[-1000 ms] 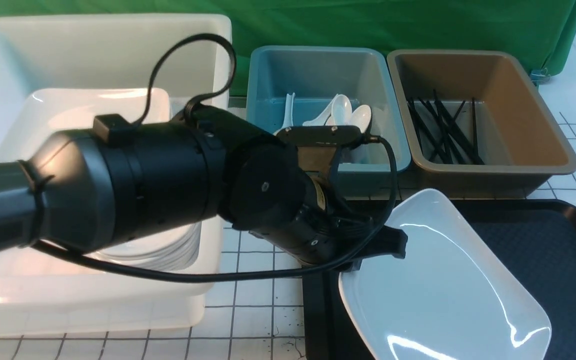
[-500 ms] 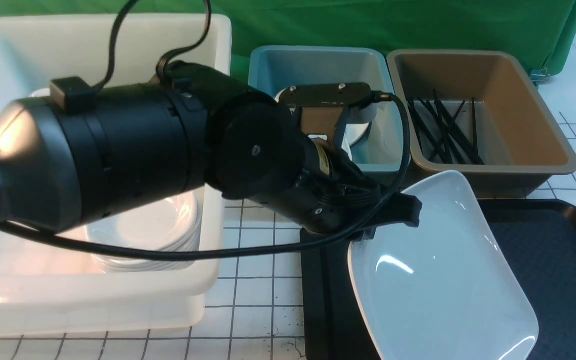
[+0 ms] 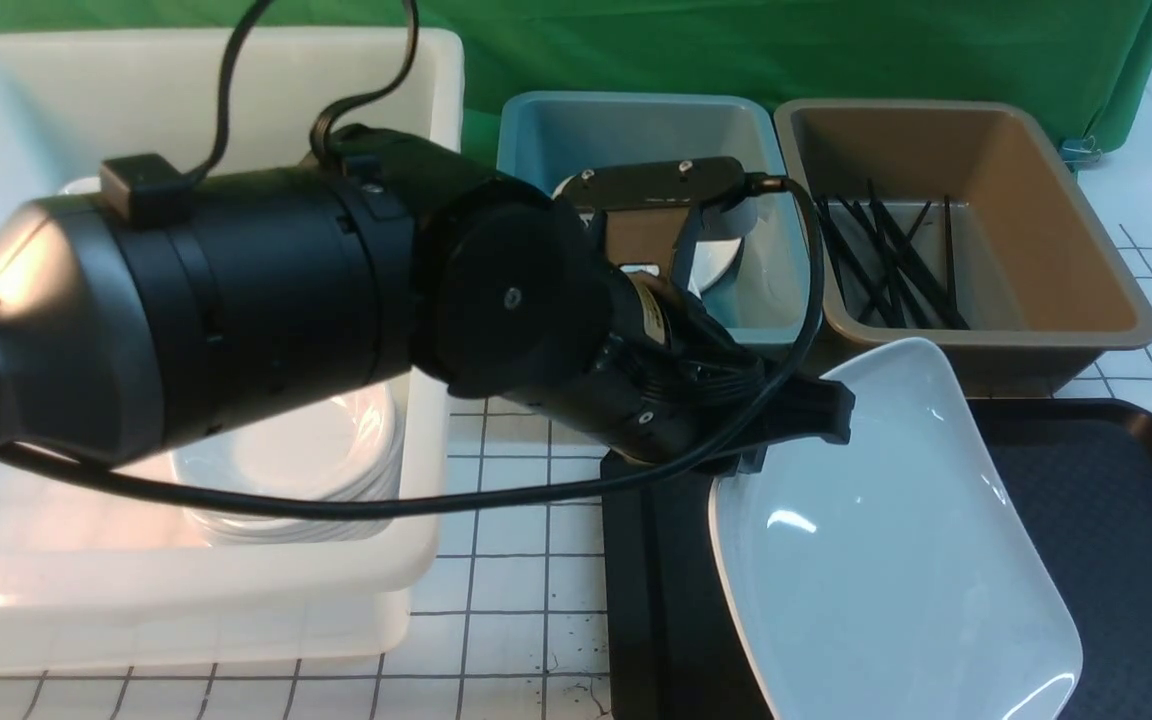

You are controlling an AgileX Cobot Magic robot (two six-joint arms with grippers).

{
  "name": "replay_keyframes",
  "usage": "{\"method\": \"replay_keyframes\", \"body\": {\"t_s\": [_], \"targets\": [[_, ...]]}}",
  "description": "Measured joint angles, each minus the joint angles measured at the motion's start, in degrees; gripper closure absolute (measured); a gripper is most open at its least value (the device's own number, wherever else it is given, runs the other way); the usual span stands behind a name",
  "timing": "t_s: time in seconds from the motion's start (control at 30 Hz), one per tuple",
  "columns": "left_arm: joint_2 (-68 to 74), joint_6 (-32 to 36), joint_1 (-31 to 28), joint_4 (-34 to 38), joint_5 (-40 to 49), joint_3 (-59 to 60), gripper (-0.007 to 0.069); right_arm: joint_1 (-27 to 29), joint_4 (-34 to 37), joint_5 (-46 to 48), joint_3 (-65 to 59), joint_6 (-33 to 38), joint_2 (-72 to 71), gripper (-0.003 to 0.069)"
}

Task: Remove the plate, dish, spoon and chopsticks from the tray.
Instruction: Use the left arm to put the plate into the large storage box on the left

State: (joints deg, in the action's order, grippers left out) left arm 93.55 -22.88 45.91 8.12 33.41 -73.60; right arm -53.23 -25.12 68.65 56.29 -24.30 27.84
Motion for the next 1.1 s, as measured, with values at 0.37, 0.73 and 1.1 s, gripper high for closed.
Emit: {"method": "replay_keyframes", "body": {"t_s": [0.37, 0.73, 1.1], "targets": [[-2.7, 0.0, 0.0, -0.5, -1.9, 0.0, 0.0603, 0.0, 2.9, 1.2, 0.0, -2.5, 0.0, 0.0536], [-2.1, 0.0, 0.0, -2.3, 0.4, 0.0, 0.0604, 0.0, 5.3, 1.4, -6.7, -2.5, 0.6, 0.0474], [5.5, -0.1, 0.0, -2.6, 4.4, -0.1, 0.0613, 0.0, 12.4, 1.1, -13.0, -3.2, 1.8, 0.041]]}}
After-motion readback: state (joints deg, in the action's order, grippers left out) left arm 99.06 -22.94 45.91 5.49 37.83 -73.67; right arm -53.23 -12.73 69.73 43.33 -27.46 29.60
